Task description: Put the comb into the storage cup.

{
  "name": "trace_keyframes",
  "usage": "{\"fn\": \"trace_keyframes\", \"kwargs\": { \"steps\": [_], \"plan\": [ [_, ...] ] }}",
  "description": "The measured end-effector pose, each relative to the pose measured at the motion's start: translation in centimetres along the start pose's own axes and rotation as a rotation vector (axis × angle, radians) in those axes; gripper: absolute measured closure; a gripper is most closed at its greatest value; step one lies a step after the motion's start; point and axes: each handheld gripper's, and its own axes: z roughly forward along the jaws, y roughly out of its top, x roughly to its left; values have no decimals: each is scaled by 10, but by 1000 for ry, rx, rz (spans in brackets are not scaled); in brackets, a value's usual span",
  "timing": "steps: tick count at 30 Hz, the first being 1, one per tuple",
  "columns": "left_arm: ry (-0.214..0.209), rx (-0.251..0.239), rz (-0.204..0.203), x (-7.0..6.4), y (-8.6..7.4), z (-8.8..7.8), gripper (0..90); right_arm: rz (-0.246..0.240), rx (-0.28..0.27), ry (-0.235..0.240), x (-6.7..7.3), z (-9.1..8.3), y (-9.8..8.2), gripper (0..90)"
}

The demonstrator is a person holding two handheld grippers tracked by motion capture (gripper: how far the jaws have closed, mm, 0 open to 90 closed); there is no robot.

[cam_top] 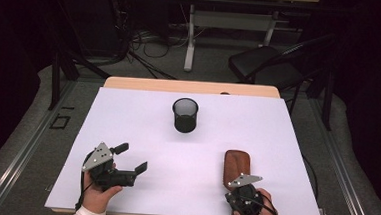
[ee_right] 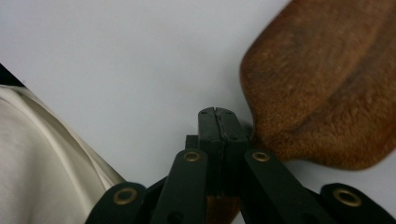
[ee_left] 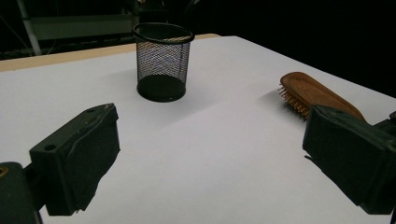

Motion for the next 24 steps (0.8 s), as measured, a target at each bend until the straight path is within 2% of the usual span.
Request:
{"fn": "trace_keyframes", "kwargs": {
  "steps": [4,6,7,12,16,24],
  "plan": [
    [0,1,-1,0,0,0,40,11,7,-17,-5,-3,-6,899],
    [0,2,0,0,0,0,40,33,4,-36,-12,-6,-11,899],
    [-1,4,0,0,0,0,40,33,4,-36,-12,-6,-11,899],
    [-1,4,5,0,0,0,40,106,-14,-26,-29,-10,-22,899],
    [1,1,6,0,0,1,40,128,-18,-38,-37,-12,-27,894],
    [2,2,8,0,0,2,42,166,-44,-31,-48,-17,-34,891]
  ]
}}
